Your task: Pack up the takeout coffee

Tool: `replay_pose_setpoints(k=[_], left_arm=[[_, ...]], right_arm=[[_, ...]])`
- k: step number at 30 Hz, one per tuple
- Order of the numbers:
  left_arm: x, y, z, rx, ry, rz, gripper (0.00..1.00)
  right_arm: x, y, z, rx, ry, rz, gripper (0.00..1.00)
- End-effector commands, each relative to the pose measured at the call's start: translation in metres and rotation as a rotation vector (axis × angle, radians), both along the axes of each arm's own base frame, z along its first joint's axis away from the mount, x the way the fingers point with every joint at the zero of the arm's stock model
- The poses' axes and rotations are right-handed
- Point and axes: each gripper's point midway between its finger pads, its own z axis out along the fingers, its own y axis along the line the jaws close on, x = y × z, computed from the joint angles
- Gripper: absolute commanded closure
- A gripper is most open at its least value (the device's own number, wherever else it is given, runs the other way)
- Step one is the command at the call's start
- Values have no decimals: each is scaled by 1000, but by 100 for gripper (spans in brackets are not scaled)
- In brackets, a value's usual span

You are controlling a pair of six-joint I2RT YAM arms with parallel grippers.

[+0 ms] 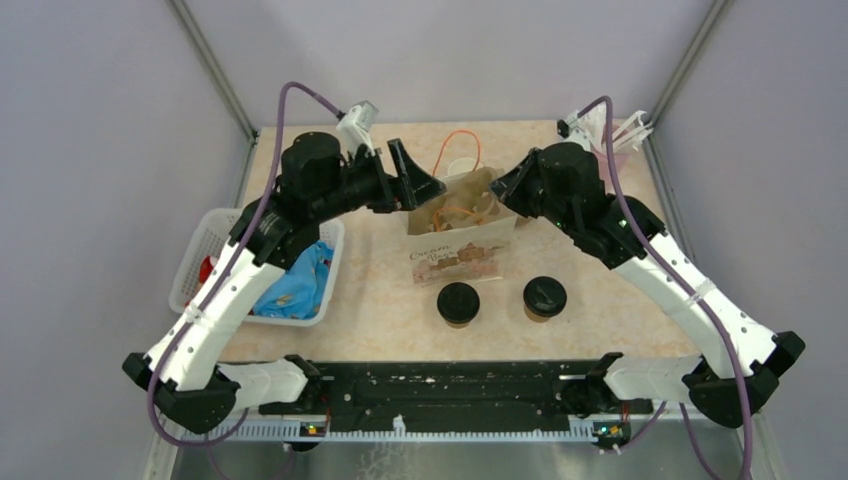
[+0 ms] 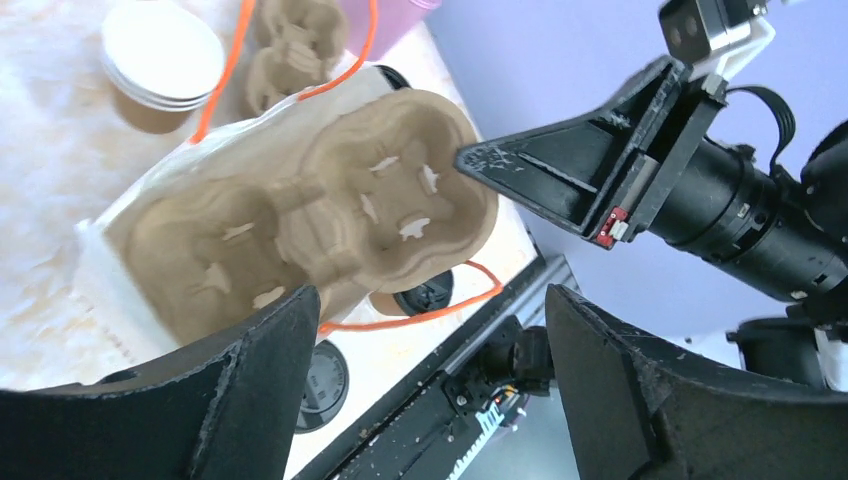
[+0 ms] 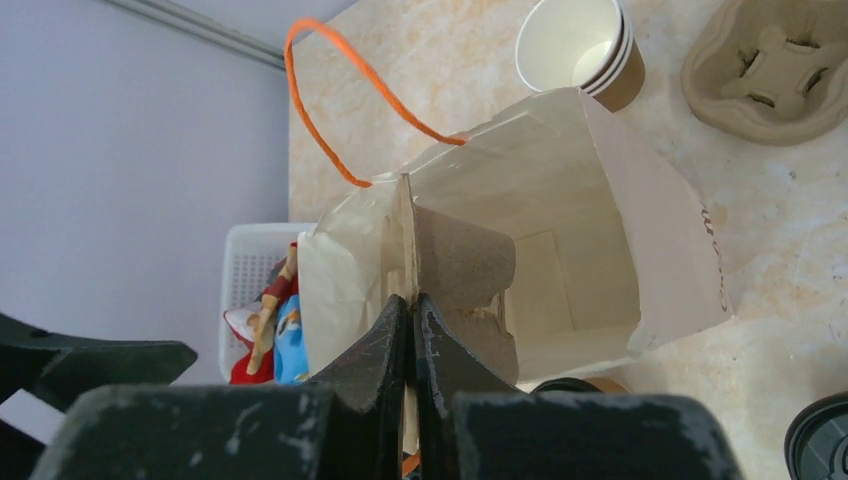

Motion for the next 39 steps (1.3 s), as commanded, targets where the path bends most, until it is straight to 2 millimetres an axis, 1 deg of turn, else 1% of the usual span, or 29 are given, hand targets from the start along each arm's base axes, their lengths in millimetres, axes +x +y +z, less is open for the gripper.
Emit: replay_pose_setpoints(k=[1, 3, 7, 12, 14, 19, 23, 26, 28, 31, 33, 39], left_arm=[[6, 40, -9, 72, 39, 197, 10], [5, 45, -14, 80, 45, 210, 9], [0, 47, -17, 71, 46, 205, 10], [-4, 49, -24, 78, 55, 202, 10], [-4, 49, -27, 84, 59, 195, 10], [-5, 51, -45, 116, 96, 201, 10], [-1, 60, -67, 190, 126, 248, 9], [4, 61, -74, 220, 104, 247, 8], [9, 58, -83, 246, 110, 238, 10], [15, 53, -89, 267, 120, 226, 19], [17, 53, -93, 277, 123, 228, 25], [18, 54, -102, 303, 123, 220, 34]], right_arm=[[-2, 0, 23, 98, -64, -25, 100], [-2, -1, 20, 98, -61, -27, 100], [-2, -2, 16, 85, -61, -24, 100], [-1, 2, 8, 100, -59, 41, 100], [0, 4, 11, 103, -87, 80, 100], [5, -1, 12, 74, -117, 110, 100], [7, 4, 4, 56, -99, 148, 100], [6, 7, 4, 65, -103, 166, 100], [7, 8, 1, 70, -100, 171, 100], [9, 9, -3, 76, -95, 178, 100], [11, 10, -5, 77, -93, 178, 100], [15, 16, -9, 76, -78, 215, 100]])
